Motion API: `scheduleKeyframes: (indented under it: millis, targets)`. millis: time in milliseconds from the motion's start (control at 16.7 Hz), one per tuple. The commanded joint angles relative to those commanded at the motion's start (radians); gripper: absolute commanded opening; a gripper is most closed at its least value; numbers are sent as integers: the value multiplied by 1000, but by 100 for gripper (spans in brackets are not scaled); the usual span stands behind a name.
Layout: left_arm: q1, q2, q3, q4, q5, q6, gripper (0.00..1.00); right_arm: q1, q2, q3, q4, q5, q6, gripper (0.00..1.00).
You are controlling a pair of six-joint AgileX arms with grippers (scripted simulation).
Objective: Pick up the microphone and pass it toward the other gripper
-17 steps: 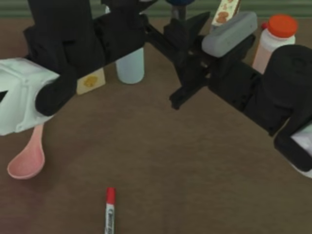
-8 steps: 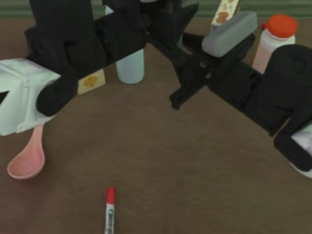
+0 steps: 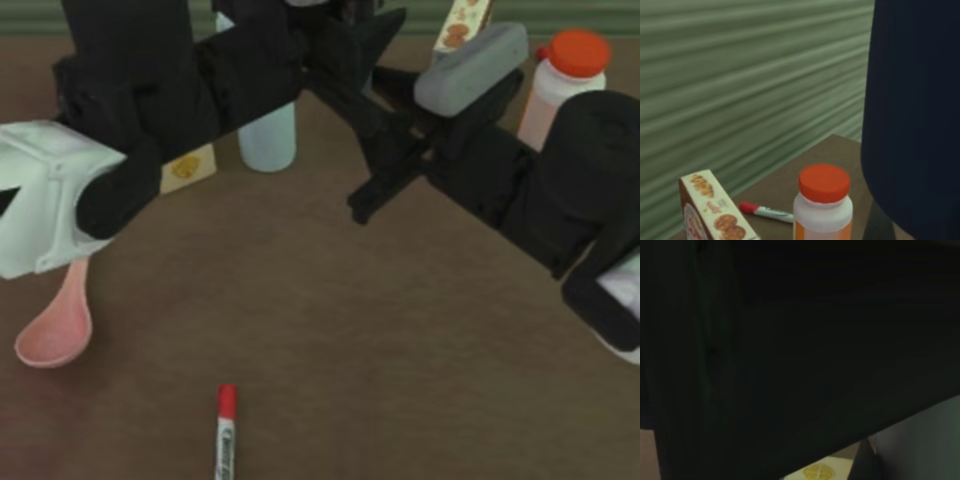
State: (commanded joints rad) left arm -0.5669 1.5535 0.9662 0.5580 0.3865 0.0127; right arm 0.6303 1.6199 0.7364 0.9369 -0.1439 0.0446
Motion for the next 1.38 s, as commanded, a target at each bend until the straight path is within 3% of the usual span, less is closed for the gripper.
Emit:
scheduleKeyframes:
  millis: [120, 900, 1380]
  targets:
    - [0, 0, 0, 0, 0, 0, 0, 0, 0, 0, 0, 0, 0, 0]
    - [0, 0, 0, 0, 0, 0, 0, 0, 0, 0, 0, 0, 0, 98]
    - [0, 0, 0, 0, 0, 0, 0, 0, 0, 0, 0, 0, 0, 100]
